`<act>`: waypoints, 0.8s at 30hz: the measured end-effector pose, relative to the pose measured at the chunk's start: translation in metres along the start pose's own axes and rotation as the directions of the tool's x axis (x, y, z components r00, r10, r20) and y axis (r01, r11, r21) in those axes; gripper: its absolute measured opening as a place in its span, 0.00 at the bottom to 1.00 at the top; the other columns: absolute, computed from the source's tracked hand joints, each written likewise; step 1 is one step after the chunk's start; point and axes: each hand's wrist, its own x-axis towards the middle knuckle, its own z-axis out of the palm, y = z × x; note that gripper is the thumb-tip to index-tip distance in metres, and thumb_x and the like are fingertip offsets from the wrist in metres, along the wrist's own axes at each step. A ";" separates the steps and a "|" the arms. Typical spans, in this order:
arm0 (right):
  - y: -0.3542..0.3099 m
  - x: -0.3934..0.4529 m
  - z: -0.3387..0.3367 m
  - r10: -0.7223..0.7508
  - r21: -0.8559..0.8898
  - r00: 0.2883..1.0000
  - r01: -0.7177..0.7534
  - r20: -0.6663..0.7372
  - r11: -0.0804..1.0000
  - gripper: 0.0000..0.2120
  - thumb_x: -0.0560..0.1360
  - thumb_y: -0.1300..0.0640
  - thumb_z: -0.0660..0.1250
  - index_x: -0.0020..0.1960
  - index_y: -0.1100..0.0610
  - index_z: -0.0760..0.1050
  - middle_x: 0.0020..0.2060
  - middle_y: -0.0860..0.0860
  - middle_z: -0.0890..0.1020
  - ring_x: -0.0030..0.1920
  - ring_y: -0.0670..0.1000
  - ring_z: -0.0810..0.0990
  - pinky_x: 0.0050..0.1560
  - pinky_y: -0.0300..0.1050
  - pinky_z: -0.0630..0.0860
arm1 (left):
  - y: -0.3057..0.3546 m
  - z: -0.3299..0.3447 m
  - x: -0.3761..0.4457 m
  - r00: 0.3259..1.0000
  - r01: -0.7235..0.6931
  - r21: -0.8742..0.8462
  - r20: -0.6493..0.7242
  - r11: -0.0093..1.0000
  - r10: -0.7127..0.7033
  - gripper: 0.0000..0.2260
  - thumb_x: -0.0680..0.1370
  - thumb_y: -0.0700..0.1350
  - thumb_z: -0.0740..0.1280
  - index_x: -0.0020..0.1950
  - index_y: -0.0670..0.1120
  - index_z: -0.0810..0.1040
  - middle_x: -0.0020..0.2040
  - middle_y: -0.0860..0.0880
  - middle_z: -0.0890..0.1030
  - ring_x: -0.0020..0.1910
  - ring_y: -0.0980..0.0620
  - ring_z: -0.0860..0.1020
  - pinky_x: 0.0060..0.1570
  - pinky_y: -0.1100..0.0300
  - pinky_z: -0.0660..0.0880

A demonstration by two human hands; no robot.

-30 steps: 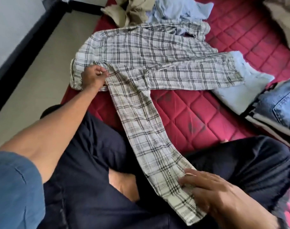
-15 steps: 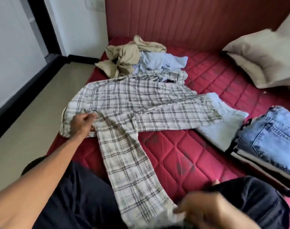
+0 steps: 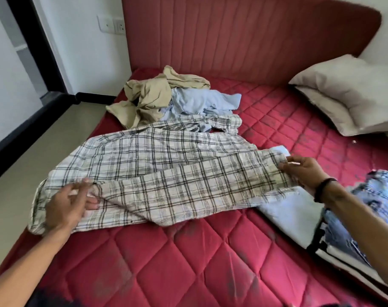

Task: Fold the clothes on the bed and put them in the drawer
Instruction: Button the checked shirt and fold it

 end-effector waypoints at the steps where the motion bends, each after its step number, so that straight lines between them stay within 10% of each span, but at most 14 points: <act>1: 0.027 0.019 0.004 0.053 -0.062 0.998 -0.056 -0.043 0.997 0.25 0.66 0.53 0.83 0.57 0.65 0.82 0.40 0.59 0.86 0.33 0.52 0.82 0.37 0.49 0.83 | 0.002 0.001 -0.001 1.000 -0.024 0.043 0.005 0.999 0.024 0.32 0.72 0.75 0.66 0.59 0.49 0.79 0.36 0.50 0.87 0.35 0.48 0.87 0.28 0.60 0.80; 4: 0.067 0.041 0.020 0.106 -0.166 0.983 -0.131 -0.152 0.977 0.26 0.63 0.45 0.82 0.54 0.60 0.85 0.38 0.55 0.84 0.38 0.53 0.79 0.43 0.48 0.78 | 0.021 0.004 -0.012 0.995 -0.098 0.179 0.031 0.979 0.094 0.34 0.69 0.76 0.67 0.66 0.55 0.72 0.40 0.52 0.86 0.36 0.50 0.86 0.34 0.46 0.84; 10: 0.039 0.018 0.036 -0.007 -0.419 0.975 -0.090 -0.224 0.903 0.27 0.73 0.57 0.76 0.70 0.57 0.73 0.50 0.60 0.81 0.49 0.59 0.80 0.51 0.50 0.77 | 0.052 0.023 -0.070 0.998 -0.005 0.243 0.057 0.970 -0.009 0.29 0.74 0.73 0.66 0.65 0.56 0.64 0.40 0.49 0.86 0.33 0.46 0.84 0.36 0.50 0.81; 15: 0.034 -0.004 0.067 -0.529 -0.789 0.807 0.495 0.263 0.364 0.33 0.72 0.34 0.68 0.72 0.49 0.73 0.66 0.55 0.74 0.64 0.63 0.72 0.60 0.64 0.75 | 0.074 0.080 -0.112 0.936 0.201 -0.106 0.312 0.974 -0.159 0.26 0.67 0.62 0.78 0.57 0.60 0.67 0.38 0.47 0.87 0.33 0.39 0.85 0.44 0.43 0.83; 20: 0.039 -0.008 0.077 -0.383 -0.715 0.782 0.614 0.492 0.335 0.41 0.65 0.19 0.64 0.70 0.42 0.74 0.70 0.50 0.72 0.68 0.58 0.71 0.66 0.61 0.74 | 0.081 0.114 -0.102 0.961 0.037 -0.121 0.276 0.992 -0.002 0.26 0.74 0.39 0.78 0.65 0.59 0.74 0.41 0.44 0.85 0.26 0.49 0.81 0.31 0.54 0.80; 24: 0.042 0.004 0.058 -0.362 -0.694 0.747 0.658 0.557 0.290 0.34 0.64 0.30 0.75 0.66 0.41 0.77 0.70 0.51 0.73 0.67 0.58 0.74 0.65 0.59 0.76 | 0.075 0.108 -0.092 0.943 -0.265 0.013 0.213 0.964 0.256 0.15 0.76 0.40 0.76 0.55 0.59 0.84 0.48 0.65 0.83 0.24 0.52 0.78 0.39 0.63 0.79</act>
